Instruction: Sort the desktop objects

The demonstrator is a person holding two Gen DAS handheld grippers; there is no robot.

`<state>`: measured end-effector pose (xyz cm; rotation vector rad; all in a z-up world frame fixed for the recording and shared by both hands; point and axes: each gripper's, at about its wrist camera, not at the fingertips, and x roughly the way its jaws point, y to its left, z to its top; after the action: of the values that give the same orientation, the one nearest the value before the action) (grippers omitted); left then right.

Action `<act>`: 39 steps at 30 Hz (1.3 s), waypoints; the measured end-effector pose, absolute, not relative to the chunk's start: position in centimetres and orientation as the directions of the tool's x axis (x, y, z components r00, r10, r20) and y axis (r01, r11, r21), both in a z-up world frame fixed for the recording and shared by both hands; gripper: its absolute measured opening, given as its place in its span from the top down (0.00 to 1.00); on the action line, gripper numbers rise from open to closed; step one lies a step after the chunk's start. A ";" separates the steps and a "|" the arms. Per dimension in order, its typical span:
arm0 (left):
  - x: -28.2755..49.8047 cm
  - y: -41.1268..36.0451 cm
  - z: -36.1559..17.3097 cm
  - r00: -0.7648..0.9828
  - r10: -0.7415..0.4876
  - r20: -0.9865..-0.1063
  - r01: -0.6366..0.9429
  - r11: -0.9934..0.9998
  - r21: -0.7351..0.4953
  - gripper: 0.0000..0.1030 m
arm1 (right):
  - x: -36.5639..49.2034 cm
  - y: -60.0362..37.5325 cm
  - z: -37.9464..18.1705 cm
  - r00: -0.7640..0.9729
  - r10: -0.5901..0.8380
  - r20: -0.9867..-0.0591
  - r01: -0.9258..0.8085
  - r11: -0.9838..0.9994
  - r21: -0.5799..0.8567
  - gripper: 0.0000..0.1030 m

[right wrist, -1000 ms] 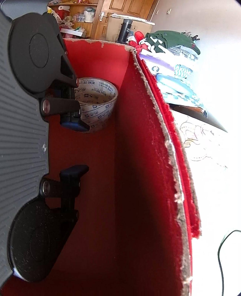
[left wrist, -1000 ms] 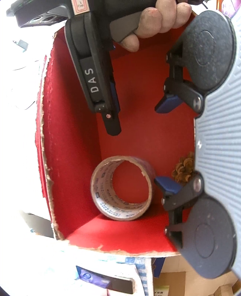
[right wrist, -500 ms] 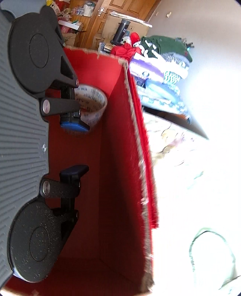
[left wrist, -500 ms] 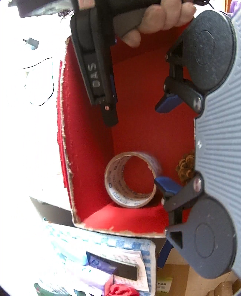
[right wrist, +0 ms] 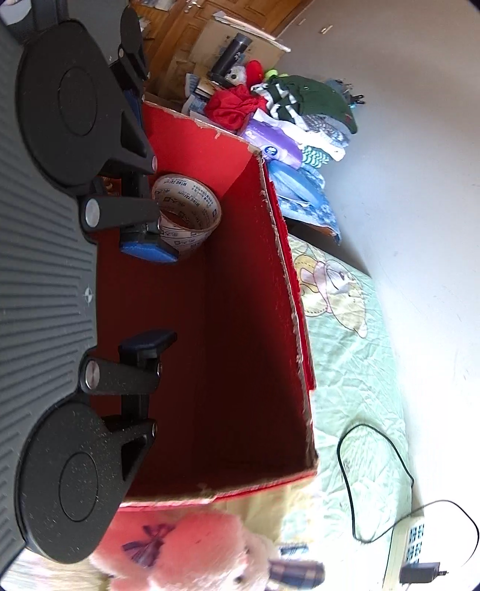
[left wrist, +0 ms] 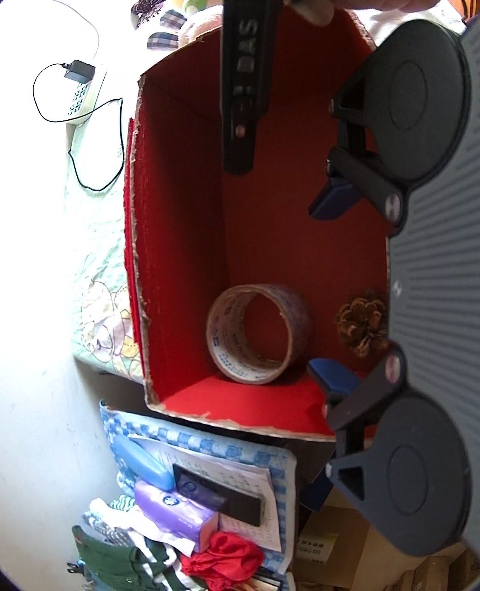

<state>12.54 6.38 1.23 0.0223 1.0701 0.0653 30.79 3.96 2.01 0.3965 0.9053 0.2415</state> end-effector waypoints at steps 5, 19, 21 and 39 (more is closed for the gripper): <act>11.9 6.2 1.1 0.473 0.068 -0.878 -0.052 0.997 0.049 0.20 | 28.8 3.9 2.5 0.641 0.335 -0.691 -0.035 0.911 0.410 0.57; 10.2 6.0 2.4 0.506 0.016 -0.863 -0.031 1.000 0.001 0.19 | 24.1 3.5 3.2 0.724 0.314 -0.614 -0.023 0.901 0.434 0.58; 9.9 6.6 2.6 0.511 0.002 -0.859 -0.032 0.999 -0.017 0.19 | 23.4 3.6 3.3 0.737 0.315 -0.598 -0.030 0.899 0.437 0.58; 3.4 11.0 4.9 0.601 -0.115 -0.791 0.025 0.992 -0.125 0.20 | 16.9 2.4 3.8 0.797 0.448 -0.406 -0.176 0.814 0.553 0.66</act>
<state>3.37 10.99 4.93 -0.1044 0.9235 -0.0810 16.85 2.39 3.80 0.5204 0.5543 0.3512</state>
